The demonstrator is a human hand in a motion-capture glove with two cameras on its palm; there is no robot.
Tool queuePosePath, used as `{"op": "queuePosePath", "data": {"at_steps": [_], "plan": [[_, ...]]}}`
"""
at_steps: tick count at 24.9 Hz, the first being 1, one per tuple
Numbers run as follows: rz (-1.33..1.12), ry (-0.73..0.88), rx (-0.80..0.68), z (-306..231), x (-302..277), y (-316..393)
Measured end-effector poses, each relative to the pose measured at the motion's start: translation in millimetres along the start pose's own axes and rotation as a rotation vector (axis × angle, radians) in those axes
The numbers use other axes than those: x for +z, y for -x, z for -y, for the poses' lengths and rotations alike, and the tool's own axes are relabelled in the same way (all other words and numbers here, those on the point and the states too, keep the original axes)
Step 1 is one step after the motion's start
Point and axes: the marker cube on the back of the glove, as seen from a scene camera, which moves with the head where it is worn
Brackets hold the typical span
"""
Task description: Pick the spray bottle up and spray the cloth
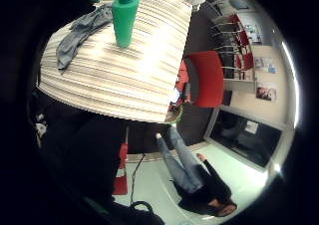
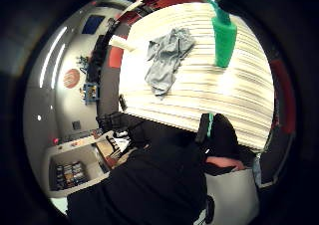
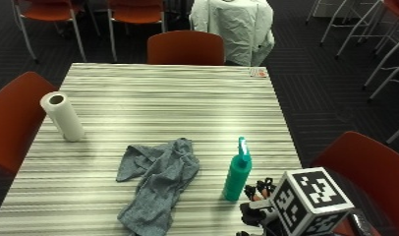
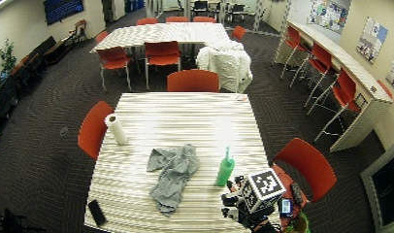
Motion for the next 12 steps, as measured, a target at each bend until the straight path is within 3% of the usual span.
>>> {"op": "queuePosePath", "data": {"at_steps": [8,12], "plan": [[0.604,-0.157,0.089,5.3,10.7,-3.4],[0.789,-0.162,0.114,5.9,12.7,-1.5]]}}
